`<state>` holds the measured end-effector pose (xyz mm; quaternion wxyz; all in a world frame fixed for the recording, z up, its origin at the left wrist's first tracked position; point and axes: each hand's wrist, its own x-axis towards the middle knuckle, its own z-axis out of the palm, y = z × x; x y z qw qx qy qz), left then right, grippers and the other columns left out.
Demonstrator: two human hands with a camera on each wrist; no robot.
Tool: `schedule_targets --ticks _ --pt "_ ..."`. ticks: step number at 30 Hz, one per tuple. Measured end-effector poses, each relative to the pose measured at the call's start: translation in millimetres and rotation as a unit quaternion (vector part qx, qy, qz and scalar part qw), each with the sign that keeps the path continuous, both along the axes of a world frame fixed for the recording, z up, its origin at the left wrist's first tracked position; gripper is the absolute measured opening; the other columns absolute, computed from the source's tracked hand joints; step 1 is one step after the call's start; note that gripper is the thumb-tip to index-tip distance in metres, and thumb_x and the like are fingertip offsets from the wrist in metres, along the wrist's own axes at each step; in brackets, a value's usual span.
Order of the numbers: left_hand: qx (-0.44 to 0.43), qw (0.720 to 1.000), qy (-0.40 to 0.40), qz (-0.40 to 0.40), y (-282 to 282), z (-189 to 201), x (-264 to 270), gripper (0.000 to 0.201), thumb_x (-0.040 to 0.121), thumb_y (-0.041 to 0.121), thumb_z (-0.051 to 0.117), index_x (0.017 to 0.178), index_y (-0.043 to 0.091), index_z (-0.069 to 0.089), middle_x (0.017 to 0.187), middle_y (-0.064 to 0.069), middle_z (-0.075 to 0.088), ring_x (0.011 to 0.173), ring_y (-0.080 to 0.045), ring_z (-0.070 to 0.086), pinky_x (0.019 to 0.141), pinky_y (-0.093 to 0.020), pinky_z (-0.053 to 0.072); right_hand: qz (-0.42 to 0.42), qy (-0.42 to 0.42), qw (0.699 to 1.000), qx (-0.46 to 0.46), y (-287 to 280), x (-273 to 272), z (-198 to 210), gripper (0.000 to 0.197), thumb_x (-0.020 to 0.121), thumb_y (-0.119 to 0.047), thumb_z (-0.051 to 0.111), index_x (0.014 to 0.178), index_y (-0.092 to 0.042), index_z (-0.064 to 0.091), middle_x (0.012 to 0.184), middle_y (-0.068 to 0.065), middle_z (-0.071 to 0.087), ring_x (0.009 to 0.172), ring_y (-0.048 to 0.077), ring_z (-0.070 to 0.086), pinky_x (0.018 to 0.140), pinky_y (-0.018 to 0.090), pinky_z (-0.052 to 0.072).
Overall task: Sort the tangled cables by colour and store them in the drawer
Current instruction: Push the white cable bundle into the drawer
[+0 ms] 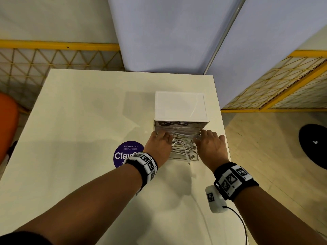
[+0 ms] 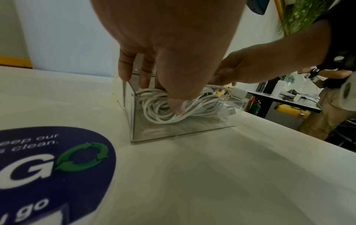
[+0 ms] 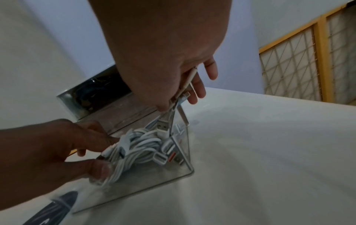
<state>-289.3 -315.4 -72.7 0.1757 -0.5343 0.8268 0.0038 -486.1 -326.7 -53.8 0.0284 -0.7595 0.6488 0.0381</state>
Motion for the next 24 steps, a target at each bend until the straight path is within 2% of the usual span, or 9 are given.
schedule_targets --ticks 3,6,9,11,15,20,24 --pt "0.002 1.000 0.004 0.004 0.1 0.4 0.1 0.049 0.096 0.020 0.040 0.142 0.004 0.041 0.141 -0.012 0.050 0.135 -0.033 0.036 0.102 -0.046 0.036 0.010 0.055 0.998 0.028 2.1 6.7 11.9 0.025 0.094 -0.035 0.057 0.102 -0.012 0.059 0.081 0.004 0.069 0.074 0.028 0.065 0.072 0.036 0.041" --pt "0.004 1.000 0.006 0.001 0.1 0.6 0.4 0.051 0.096 0.019 0.041 0.144 0.003 0.039 0.141 -0.012 0.051 0.135 -0.034 0.035 0.101 -0.046 0.037 0.007 0.085 0.993 0.079 3.6 16.1 21.2 0.013 0.095 -0.027 0.053 0.101 -0.015 0.054 0.079 0.000 0.069 0.071 0.024 0.065 0.068 0.032 0.033" --pt "0.004 1.000 0.009 0.003 0.9 3.2 0.5 0.049 0.096 0.018 0.040 0.143 0.003 0.042 0.137 -0.012 0.055 0.133 -0.034 0.038 0.099 -0.045 0.038 -0.041 0.062 0.993 0.093 -0.5 27.2 27.6 0.004 0.094 -0.019 0.048 0.095 -0.017 0.052 0.088 0.002 0.069 0.077 0.025 0.066 0.064 0.029 0.032" --pt "0.004 1.000 0.012 0.006 1.7 5.0 -0.1 0.048 0.096 0.017 0.040 0.142 0.004 0.043 0.134 -0.011 0.057 0.133 -0.033 0.039 0.097 -0.044 0.039 -0.075 0.046 0.991 0.104 -3.7 34.1 29.3 0.012 0.091 -0.017 0.048 0.099 -0.016 0.058 0.096 0.003 0.068 0.087 0.025 0.065 0.064 0.029 0.035" --pt "0.002 1.000 0.020 0.007 2.0 6.9 0.2 0.047 0.097 0.019 0.040 0.141 0.005 0.044 0.133 -0.010 0.057 0.132 -0.032 0.040 0.097 -0.043 0.039 -0.061 0.071 0.989 0.112 -8.4 45.2 30.5 0.023 0.089 -0.016 0.048 0.107 -0.017 0.062 0.107 0.005 0.064 0.103 0.025 0.057 0.071 0.032 0.040" --pt "0.002 1.000 0.018 0.007 1.9 6.5 1.1 0.049 0.098 0.023 0.040 0.143 0.004 0.041 0.138 -0.011 0.052 0.133 -0.033 0.038 0.097 -0.044 0.038 -0.068 0.028 0.989 0.127 -10.4 49.3 27.7 0.018 0.091 -0.017 0.052 0.107 -0.015 0.061 0.109 0.006 0.068 0.101 0.027 0.066 0.071 0.029 0.042" --pt "0.008 1.000 0.021 0.017 3.2 6.4 -0.5 0.050 0.096 0.018 0.040 0.144 0.004 0.040 0.139 -0.012 0.051 0.134 -0.033 0.037 0.099 -0.044 0.037 -0.133 -0.042 0.982 0.128 -6.6 52.3 21.7 0.019 0.089 -0.012 0.053 0.105 -0.010 0.062 0.108 0.010 0.067 0.100 0.030 0.065 0.071 0.028 0.041"
